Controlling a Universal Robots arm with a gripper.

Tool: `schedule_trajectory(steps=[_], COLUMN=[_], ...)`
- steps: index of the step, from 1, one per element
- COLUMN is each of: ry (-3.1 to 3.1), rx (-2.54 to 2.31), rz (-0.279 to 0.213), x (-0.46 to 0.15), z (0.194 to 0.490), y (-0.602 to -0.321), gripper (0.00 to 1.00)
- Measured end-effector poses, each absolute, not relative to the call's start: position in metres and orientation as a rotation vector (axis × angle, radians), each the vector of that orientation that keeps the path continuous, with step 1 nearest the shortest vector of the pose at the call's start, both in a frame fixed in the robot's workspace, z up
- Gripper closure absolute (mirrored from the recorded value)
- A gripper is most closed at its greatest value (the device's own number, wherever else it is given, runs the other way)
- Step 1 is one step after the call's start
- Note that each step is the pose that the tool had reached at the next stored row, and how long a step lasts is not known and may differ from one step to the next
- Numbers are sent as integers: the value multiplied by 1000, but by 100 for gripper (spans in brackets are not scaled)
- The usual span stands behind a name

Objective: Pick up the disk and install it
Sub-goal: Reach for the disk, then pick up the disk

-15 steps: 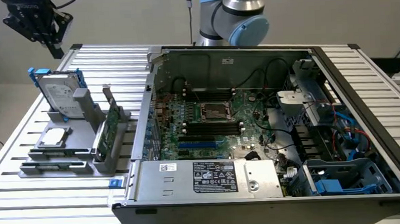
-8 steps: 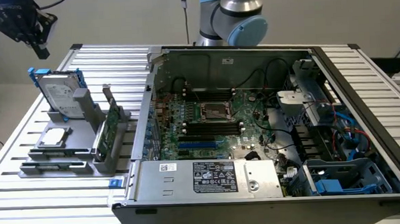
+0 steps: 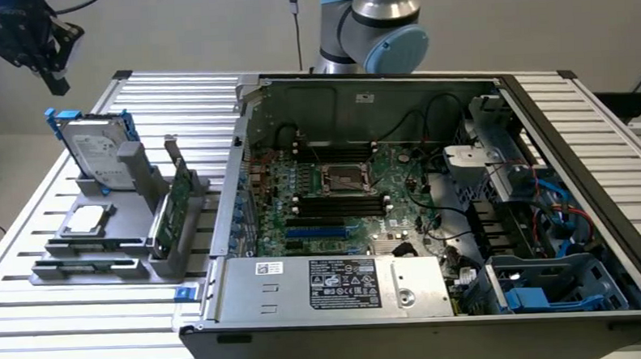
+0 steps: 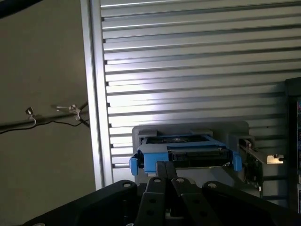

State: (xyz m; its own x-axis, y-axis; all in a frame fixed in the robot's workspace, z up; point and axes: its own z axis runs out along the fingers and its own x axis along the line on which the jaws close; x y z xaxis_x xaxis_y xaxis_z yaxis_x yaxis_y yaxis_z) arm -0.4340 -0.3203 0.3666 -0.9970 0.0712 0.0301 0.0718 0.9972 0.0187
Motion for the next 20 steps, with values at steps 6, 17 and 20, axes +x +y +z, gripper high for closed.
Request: schedule_trajectory(steps=[6, 17, 20], ry=[-3110, -3111, -3110], rx=[-111, -29, 55], rz=[-31, -30, -28], x=[-434, -434, -434], z=[367, 366, 366], y=[-320, -320, -320], gripper=[89, 89, 89])
